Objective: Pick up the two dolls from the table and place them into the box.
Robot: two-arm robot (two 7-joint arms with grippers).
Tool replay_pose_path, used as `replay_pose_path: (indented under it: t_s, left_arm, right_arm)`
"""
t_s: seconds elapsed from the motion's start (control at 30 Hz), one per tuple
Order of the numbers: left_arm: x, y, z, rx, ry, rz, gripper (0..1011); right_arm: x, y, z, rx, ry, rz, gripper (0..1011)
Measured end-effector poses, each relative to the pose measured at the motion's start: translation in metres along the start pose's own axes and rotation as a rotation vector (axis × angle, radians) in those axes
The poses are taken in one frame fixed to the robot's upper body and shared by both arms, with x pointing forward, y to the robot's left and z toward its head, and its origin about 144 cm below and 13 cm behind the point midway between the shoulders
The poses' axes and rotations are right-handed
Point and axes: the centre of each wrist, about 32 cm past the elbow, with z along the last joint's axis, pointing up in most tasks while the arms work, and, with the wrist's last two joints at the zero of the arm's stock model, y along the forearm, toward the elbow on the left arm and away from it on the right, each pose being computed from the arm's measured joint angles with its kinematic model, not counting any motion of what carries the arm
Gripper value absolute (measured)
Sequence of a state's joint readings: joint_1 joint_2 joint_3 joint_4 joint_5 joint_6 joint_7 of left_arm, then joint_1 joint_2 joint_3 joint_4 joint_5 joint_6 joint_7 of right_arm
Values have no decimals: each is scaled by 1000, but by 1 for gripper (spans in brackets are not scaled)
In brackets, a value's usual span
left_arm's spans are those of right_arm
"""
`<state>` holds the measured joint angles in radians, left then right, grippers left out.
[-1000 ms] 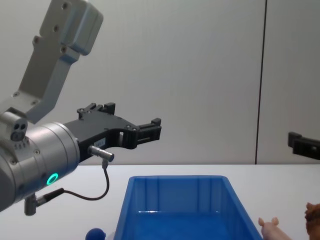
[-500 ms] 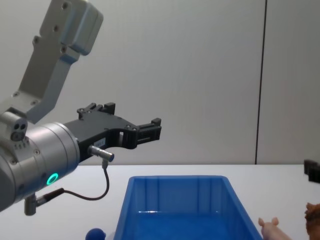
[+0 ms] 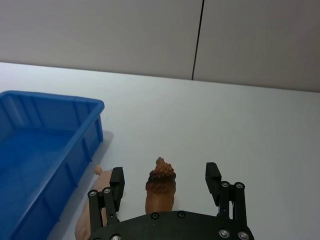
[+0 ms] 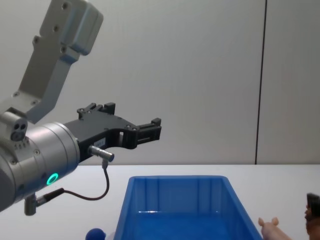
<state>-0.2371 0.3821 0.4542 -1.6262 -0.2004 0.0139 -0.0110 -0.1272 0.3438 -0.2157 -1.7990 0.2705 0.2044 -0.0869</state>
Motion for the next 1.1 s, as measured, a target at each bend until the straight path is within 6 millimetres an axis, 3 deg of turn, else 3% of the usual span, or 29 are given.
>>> replay_pose_path:
  t_s: [1.1]
  left_arm:
    - [0, 0, 0, 0, 0, 0, 1001]
  right_arm:
    - [-10, 18, -26, -141, -5, 8, 1001]
